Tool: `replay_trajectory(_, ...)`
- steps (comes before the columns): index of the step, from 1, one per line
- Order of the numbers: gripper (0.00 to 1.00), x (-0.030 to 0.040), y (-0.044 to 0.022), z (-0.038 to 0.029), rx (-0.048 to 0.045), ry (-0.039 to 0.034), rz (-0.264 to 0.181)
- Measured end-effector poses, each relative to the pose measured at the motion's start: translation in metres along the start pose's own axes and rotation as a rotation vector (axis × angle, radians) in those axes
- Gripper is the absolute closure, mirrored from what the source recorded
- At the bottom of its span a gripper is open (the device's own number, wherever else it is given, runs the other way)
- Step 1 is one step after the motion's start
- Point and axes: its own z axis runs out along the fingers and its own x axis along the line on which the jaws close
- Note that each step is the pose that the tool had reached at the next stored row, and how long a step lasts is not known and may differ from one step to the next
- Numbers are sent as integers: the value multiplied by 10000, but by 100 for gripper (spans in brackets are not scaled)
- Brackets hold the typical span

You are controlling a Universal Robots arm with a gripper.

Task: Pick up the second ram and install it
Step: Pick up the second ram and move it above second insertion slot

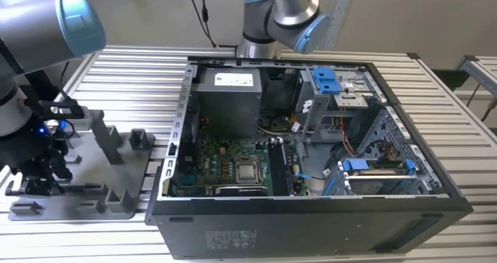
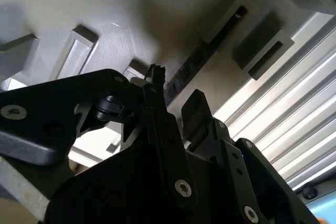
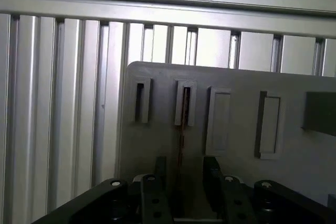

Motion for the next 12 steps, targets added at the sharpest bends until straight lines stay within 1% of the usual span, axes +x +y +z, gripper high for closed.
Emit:
replay_trajectory(4, 58, 3, 6, 38, 81, 11, -103)
replay_trajectory(9, 58, 8, 24, 78, 241, 27, -191)
replay_trajectory(12, 58, 9, 31, 99, 299, 38, -209)
